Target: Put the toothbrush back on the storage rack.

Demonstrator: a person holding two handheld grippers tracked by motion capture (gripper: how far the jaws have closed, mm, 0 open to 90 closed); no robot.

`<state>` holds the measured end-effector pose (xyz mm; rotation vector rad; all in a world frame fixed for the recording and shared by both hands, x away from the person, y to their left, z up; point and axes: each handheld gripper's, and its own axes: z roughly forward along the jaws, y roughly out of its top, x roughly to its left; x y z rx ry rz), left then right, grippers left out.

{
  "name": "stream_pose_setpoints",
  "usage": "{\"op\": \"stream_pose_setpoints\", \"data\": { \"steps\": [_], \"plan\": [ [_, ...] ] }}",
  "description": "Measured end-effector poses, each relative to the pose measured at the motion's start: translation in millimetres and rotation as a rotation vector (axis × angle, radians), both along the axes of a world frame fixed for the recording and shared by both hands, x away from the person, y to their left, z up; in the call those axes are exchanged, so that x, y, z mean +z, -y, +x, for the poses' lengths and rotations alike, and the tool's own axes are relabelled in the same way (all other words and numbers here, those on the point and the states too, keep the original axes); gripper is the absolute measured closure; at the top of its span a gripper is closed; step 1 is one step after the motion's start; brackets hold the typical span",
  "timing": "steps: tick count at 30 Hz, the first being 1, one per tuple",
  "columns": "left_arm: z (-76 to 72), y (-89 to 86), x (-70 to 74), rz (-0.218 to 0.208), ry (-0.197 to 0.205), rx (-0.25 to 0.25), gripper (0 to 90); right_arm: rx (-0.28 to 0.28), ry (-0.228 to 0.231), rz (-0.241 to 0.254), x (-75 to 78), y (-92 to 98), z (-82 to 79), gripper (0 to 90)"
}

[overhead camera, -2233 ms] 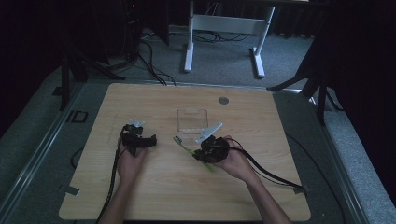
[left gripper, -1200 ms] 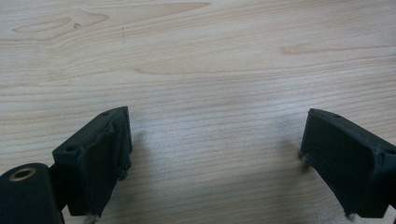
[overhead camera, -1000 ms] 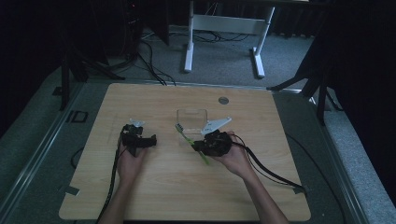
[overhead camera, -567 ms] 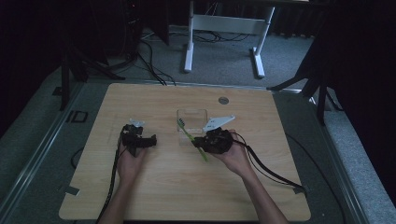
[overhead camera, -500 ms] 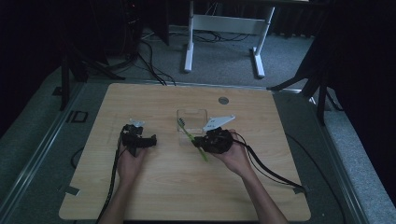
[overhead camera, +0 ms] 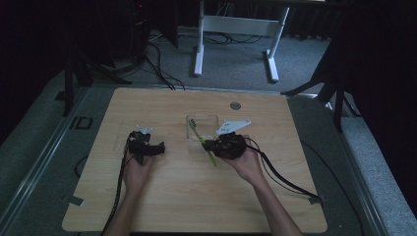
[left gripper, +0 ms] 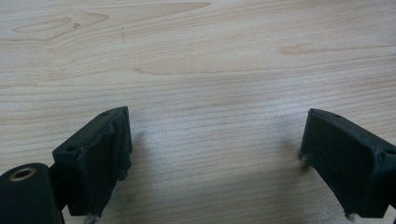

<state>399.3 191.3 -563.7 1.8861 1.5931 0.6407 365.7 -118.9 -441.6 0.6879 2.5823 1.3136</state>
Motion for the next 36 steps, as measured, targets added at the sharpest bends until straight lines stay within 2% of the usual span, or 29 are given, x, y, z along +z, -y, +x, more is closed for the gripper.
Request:
{"op": "stream_pose_setpoints", "data": {
  "steps": [7, 36],
  "plan": [
    [0.0, 0.0, 0.0, 0.0, 0.0, 0.0, 9.3, -0.013, 0.0, 0.037, 1.0, 0.3, 2.3, 82.2],
    [0.0, 0.0, 0.0, 0.0, 0.0, 0.0, 9.3, -0.071, 0.019, 0.134, 3.3, 2.4, 11.6, 82.2]
  ]
}}
